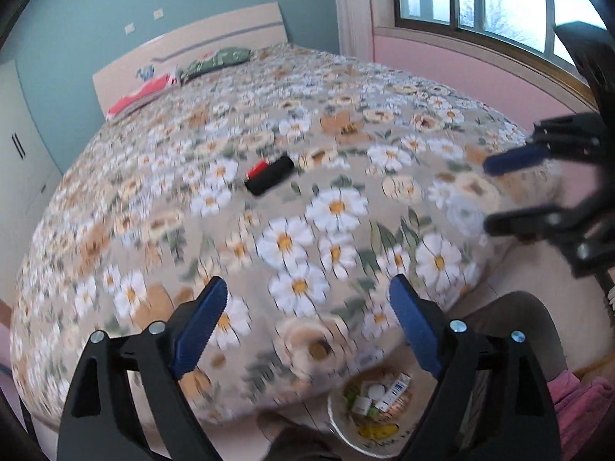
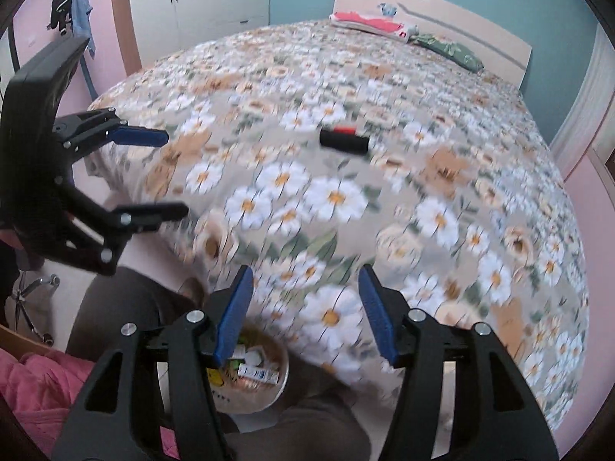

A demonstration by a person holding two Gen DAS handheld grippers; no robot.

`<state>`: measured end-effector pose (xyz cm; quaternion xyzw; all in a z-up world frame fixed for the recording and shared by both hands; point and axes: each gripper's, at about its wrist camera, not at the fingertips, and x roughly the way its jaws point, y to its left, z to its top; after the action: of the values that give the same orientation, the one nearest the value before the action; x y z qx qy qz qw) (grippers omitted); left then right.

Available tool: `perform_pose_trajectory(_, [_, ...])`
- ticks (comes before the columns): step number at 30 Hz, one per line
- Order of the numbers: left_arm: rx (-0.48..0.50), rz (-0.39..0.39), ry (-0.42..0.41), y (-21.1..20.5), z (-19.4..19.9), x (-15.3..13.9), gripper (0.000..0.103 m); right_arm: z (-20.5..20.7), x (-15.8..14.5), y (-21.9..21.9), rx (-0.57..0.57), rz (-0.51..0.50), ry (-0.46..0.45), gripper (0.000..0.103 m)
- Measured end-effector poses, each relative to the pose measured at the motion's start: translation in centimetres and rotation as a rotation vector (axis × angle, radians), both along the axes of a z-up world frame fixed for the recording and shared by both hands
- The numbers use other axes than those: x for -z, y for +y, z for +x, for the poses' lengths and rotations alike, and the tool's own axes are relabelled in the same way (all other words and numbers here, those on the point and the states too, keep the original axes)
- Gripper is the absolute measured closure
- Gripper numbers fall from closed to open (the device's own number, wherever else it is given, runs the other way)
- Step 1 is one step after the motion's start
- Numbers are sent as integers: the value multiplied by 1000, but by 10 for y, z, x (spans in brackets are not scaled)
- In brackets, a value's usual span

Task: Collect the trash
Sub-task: 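Move both open tools back toward the black foam tube and red block, then grasp the red block with the right tool while the left tool grasps the black foam tube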

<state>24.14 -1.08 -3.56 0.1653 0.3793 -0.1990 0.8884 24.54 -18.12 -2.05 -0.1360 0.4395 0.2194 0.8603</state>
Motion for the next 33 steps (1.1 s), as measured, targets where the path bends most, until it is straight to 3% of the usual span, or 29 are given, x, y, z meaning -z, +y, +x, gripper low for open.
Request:
perform_pose_trajectory(8, [73,-11,-13,-1,55,-12,12,66,-33,3,15,9,-20,41])
perform_pose_trajectory(16, [146,-42,14,2,114,1,12,144,-41,16,23,79,48,40])
perform_pose_trajectory(21, [181,-94,61,6,158,22,11,199,-21,31,47,86,119,40])
perform_pose_trajectory(33, [235,-187,118,7,234,73,11,324,73,69,115,83,336,40])
